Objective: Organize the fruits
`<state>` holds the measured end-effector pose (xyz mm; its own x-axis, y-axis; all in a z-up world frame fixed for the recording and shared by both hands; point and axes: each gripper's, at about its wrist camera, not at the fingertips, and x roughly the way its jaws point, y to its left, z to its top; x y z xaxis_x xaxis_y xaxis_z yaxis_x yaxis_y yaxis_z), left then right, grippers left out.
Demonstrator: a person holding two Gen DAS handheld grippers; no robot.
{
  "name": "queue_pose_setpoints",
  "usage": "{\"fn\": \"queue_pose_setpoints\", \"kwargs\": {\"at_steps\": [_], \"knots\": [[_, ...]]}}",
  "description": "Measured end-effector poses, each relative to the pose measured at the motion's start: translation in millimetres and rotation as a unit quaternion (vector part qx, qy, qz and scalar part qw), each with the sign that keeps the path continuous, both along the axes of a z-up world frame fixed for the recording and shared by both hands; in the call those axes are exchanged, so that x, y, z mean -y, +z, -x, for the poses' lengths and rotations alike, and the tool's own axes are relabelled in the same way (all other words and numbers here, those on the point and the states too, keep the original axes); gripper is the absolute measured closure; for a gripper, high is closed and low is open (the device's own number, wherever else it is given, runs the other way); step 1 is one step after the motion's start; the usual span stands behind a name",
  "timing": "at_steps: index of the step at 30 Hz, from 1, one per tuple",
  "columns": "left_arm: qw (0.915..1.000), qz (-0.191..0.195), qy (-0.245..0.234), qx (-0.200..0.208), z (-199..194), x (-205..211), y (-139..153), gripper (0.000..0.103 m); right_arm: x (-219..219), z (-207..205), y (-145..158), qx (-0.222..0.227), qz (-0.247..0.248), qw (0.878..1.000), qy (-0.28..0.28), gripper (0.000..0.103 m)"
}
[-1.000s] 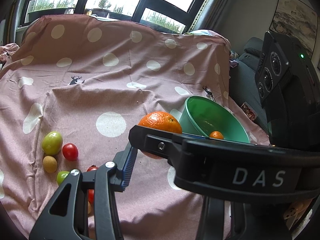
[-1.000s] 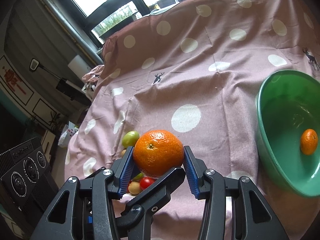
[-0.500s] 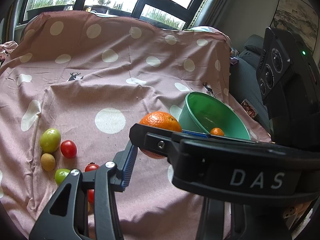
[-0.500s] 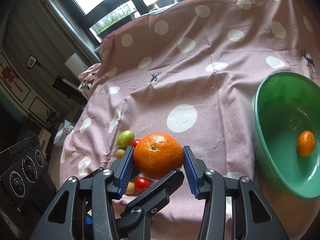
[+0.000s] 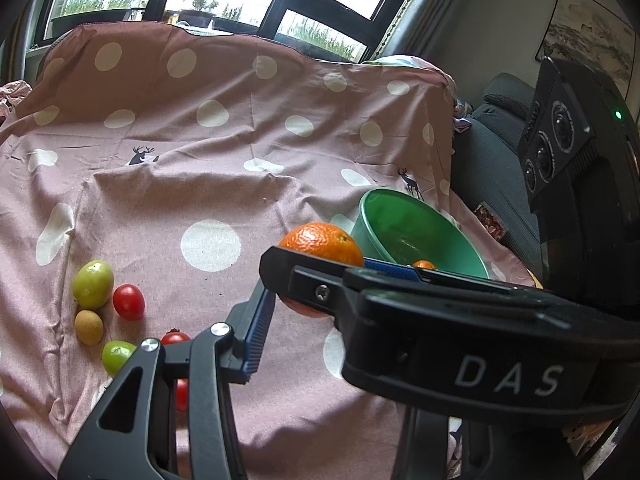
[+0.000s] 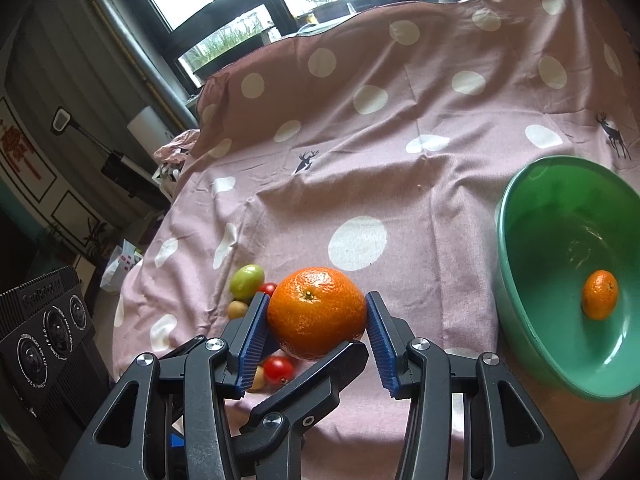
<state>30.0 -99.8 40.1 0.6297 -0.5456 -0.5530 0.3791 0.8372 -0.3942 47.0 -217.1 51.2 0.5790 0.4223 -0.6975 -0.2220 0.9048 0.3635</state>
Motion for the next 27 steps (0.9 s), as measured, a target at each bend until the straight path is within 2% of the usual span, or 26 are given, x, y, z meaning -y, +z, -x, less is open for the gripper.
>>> {"fn": "queue_pose_setpoints", "kwargs": {"at_steps": [22,27], "knots": [[0.9977,-0.038,-0.041,0.039,-2.7,57.3,36.6,0.059,53.7,12.2,32.9,0.039,-0.035,0.997,-0.054,0.054],[0.9970,-0.035,-0.055,0.041,-5.4,71.9,41.8,0.059,68.7,14.4,37.9,0.047,-0.041,0.995,-0.074,0.054]]}}
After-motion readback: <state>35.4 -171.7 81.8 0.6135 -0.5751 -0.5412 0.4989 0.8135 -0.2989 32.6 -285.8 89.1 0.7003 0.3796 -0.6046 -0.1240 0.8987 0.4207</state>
